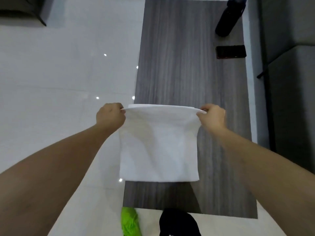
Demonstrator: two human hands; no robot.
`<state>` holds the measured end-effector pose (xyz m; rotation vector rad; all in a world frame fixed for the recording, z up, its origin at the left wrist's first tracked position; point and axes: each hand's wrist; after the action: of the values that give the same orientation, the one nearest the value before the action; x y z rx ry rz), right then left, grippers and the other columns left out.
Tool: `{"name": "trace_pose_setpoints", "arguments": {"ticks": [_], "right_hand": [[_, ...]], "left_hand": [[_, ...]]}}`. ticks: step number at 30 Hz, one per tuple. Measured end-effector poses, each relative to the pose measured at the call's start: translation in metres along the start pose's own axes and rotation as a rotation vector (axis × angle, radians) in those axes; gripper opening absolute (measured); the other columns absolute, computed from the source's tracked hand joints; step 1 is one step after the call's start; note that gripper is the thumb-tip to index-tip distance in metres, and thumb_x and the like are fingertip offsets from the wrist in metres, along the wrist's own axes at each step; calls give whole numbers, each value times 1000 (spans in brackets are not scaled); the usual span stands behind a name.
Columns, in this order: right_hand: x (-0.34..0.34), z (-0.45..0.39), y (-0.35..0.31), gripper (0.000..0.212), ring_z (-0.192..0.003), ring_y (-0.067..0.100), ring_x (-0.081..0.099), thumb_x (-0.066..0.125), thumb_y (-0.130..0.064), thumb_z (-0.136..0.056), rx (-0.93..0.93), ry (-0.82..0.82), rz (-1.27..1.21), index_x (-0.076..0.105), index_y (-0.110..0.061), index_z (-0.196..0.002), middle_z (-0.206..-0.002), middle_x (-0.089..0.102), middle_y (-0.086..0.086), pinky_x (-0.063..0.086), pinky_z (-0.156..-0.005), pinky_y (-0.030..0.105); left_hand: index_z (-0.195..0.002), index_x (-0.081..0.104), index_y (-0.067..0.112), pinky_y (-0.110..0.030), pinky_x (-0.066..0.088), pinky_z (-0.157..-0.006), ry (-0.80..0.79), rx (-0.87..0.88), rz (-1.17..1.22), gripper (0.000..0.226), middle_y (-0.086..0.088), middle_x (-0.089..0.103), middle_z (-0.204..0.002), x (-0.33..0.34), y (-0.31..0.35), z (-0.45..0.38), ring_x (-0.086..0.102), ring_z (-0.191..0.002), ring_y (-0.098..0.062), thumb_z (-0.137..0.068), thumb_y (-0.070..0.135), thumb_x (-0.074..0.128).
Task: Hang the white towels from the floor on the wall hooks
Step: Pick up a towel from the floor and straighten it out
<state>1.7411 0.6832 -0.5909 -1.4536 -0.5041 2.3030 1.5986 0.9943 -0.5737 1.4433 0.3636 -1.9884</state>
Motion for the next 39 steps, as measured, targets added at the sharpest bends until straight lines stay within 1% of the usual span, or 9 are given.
{"name": "trace_pose_setpoints", "arguments": {"ticks": [2, 5, 15, 18, 21, 24, 29, 33, 39], "right_hand": [[19, -16, 1, 41, -104, 31, 63, 67, -21, -86, -11, 7, 55, 61, -14, -126, -116, 67, 11, 48, -83, 29], [55, -7, 16, 40, -104, 29, 62, 65, -16, -90, -45, -46, 116, 58, -13, -129, -120, 64, 10, 48, -79, 28], [175, 145, 109, 25, -104, 24, 54, 61, -20, -92, -348, -510, 356, 66, -11, -115, -112, 62, 7, 47, -85, 32], [188, 159, 126, 29, -96, 28, 55, 79, -15, -75, -438, -445, 406, 67, -6, -100, -104, 59, 10, 50, -76, 36], [194, 157, 135, 19, -93, 31, 55, 76, -3, -73, -517, -373, 414, 68, -3, -90, -102, 61, 13, 51, -74, 40], [191, 157, 134, 6, -89, 34, 57, 70, 3, -75, -530, -354, 417, 70, -2, -79, -97, 64, 14, 50, -74, 42], [167, 164, 106, 21, -67, 30, 54, 62, 16, -69, -439, -340, 393, 62, -3, -76, -71, 60, 13, 35, -60, 31], [134, 169, 73, 31, -80, 30, 56, 59, 13, -76, -452, -297, 415, 70, -2, -101, -87, 63, 14, 45, -70, 33], [67, 197, -15, 29, -89, 28, 56, 60, 2, -79, -493, -130, 434, 75, -8, -101, -94, 63, 10, 44, -73, 31]], "left_hand": [[-127, 55, 19, -40, 46, -86, 6, -6, 37, 38, -10, 59, -120, 18, 0, -17, 54, -110, -33, -91, 30, 57], [-134, 49, 19, -43, 46, -89, -56, 24, 67, 47, -11, 52, -129, 58, -4, -11, 51, -117, -32, -89, 29, 60], [-107, 64, 14, -39, 45, -82, -513, 349, -63, 35, -6, 55, -111, 199, -39, 136, 51, -105, -29, -75, 28, 70], [-98, 62, 14, -41, 42, -77, -420, 435, -142, 35, -8, 55, -106, 219, -49, 159, 52, -100, -33, -64, 17, 70], [-88, 60, 11, -42, 43, -73, -274, 491, -157, 25, -11, 56, -100, 228, -53, 162, 54, -92, -35, -64, 5, 62], [-76, 59, 7, -41, 41, -69, -272, 515, -161, 13, -13, 56, -89, 225, -52, 157, 53, -83, -35, -64, 2, 61], [-76, 57, 8, -35, 32, -59, -339, 462, -146, 11, -11, 59, -72, 189, -47, 148, 55, -69, -35, -67, 1, 59], [-88, 48, 11, -32, 33, -54, -324, 412, -129, 16, -7, 58, -72, 139, -43, 148, 48, -60, -27, -75, 2, 52], [-84, 52, 5, -41, 50, -65, -105, 460, 23, 11, -12, 61, -76, 17, -56, 161, 55, -68, -30, -76, -2, 50]]}}
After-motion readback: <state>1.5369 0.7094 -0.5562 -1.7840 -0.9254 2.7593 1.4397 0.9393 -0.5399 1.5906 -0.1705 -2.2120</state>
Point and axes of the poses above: each hand's wrist, its own z-axis away from the middle knuckle, its own x-axis out of the palm, y = z × x
